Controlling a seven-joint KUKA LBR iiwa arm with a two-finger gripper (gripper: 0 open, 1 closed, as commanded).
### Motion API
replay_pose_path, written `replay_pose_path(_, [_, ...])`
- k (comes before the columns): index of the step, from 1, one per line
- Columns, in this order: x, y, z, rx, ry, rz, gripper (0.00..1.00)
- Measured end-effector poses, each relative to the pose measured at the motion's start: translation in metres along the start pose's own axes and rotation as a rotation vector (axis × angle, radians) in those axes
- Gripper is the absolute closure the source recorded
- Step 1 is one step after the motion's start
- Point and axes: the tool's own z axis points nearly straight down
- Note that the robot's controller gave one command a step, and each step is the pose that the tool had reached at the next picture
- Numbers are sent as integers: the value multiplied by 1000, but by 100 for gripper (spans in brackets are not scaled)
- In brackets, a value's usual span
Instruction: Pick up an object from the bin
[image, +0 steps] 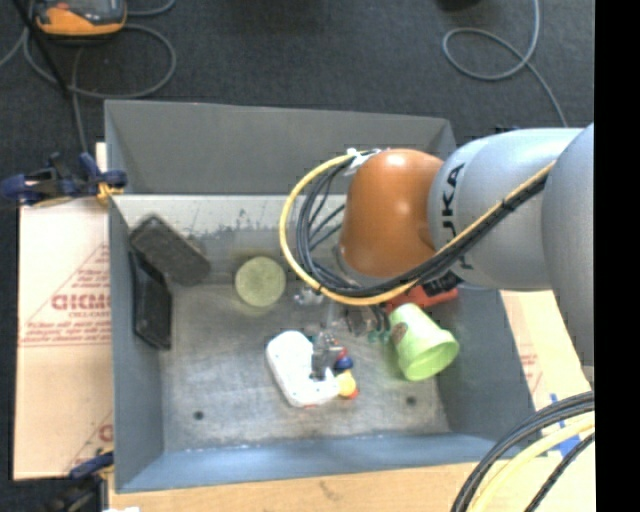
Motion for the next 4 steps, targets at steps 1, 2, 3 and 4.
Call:
replay_pose_path(1, [0, -1, 0, 1, 1, 1, 0])
replay_pose_path(2, [4, 1, 62, -3, 5, -37, 100])
replay_pose_path(3, [4, 1, 62, -3, 5, -37, 100])
replay_pose_path(4, [0, 0, 28, -1, -8, -27, 100])
